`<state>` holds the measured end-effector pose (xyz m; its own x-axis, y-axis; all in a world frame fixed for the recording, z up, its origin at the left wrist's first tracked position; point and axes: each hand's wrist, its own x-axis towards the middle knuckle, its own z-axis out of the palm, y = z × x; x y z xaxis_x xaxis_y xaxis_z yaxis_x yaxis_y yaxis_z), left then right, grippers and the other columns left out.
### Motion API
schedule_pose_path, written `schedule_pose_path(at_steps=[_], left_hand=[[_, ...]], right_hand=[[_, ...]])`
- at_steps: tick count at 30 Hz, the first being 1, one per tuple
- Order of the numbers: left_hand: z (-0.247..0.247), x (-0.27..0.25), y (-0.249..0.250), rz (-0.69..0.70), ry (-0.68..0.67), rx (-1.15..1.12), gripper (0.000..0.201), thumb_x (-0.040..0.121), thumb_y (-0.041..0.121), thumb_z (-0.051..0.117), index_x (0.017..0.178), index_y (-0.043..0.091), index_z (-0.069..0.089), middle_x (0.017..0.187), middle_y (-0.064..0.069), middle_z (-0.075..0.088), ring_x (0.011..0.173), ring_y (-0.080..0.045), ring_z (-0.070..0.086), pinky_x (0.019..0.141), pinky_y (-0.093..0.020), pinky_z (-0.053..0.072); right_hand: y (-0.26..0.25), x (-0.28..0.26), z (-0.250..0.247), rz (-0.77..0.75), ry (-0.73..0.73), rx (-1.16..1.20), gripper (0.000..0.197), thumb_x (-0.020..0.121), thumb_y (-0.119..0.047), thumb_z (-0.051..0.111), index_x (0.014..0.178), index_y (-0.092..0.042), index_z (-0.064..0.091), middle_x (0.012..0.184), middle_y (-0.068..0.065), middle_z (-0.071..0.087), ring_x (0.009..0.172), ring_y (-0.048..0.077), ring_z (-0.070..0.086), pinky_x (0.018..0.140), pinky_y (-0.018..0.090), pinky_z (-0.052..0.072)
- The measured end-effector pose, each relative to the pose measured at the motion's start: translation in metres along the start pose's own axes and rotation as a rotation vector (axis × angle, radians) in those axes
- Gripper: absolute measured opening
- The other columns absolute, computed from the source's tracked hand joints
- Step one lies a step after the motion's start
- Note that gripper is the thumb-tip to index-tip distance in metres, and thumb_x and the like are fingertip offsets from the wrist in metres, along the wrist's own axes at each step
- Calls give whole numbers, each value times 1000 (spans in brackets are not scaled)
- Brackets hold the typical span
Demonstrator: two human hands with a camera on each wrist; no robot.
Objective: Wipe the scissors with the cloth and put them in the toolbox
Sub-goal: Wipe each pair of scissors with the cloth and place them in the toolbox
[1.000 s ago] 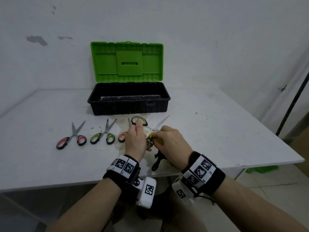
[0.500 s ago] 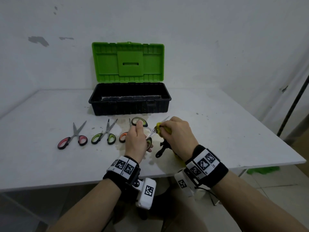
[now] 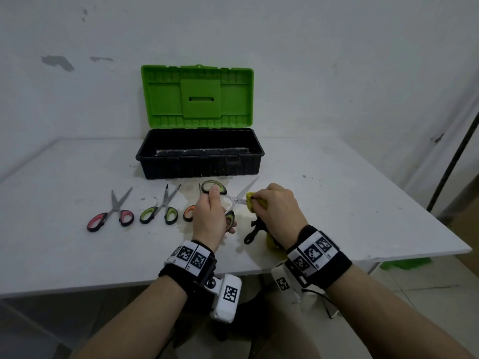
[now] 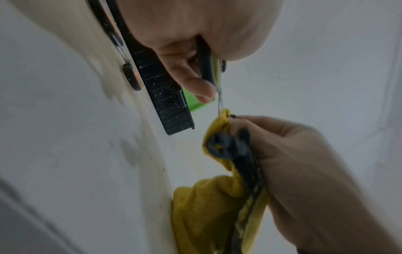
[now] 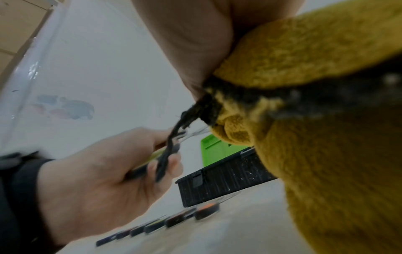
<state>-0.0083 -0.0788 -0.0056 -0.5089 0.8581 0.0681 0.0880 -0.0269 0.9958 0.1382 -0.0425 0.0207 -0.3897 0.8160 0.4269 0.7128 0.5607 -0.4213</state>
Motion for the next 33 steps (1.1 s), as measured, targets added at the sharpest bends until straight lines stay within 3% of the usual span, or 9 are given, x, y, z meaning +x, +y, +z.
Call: schedule_pose_path(at_steps=[4,11,17,20,22,25,28,30,33], left_hand=[[-10,6,0,-29,33,-31,42,106,46,32,92,11,50,72,-12,54,49,-23,63,43,-31,51],[-14,16,9,-12,58,-105,43,105,45,32,80,12,44,66,-16,52,44,-23,61,43,-31,49],[-11,19,8,-32,70,-115,43,105,46,32,80,12,45,64,-11,53,43,-21,60,45,-33,51],[-6,21,9,-47,82,-117,41,105,45,33,83,13,47,67,-7,51,45,-22,61,46,-32,52],[-1,23,10,-54,84,-120,41,106,45,31,82,14,45,72,-14,54,46,-23,62,41,-28,49],[7,27,11,-81,82,-147,41,106,45,30,83,15,45,80,-23,56,44,-21,61,37,-23,45],[15,31,11,-112,98,-179,41,106,44,31,86,12,47,80,-19,55,42,-19,61,35,-22,45],[20,34,10,-129,103,-215,42,106,44,30,85,10,46,78,-16,53,43,-20,62,36,-25,47],[27,36,10,-147,109,-252,44,106,44,30,83,10,45,75,-14,51,44,-22,64,38,-28,48]], right_hand=[[22,7,-17,110,23,-25,19,93,-24,59,94,-15,75,86,3,59,78,17,53,64,21,37],[29,19,-34,146,121,-25,15,89,-23,64,87,-14,76,76,-2,65,72,13,50,75,24,36],[37,24,-22,185,84,24,16,89,-24,63,85,-15,76,72,-5,66,67,6,53,63,-1,36],[50,39,-11,277,48,65,14,87,-22,63,90,-15,75,85,2,71,78,15,61,66,8,40],[61,53,-4,355,18,77,14,87,-22,64,93,-15,74,93,5,70,83,18,62,73,21,45],[76,71,3,414,-64,60,17,90,-23,61,101,-17,72,105,6,69,89,18,60,76,23,44],[84,75,6,436,-168,46,28,92,-29,59,117,-17,66,120,3,65,104,20,60,86,24,42],[82,68,6,443,-187,-56,36,93,-39,56,123,-19,62,128,2,60,115,22,56,98,32,40],[63,49,-1,400,-125,-299,41,94,-52,43,112,-25,67,119,3,60,116,28,50,97,44,34]])
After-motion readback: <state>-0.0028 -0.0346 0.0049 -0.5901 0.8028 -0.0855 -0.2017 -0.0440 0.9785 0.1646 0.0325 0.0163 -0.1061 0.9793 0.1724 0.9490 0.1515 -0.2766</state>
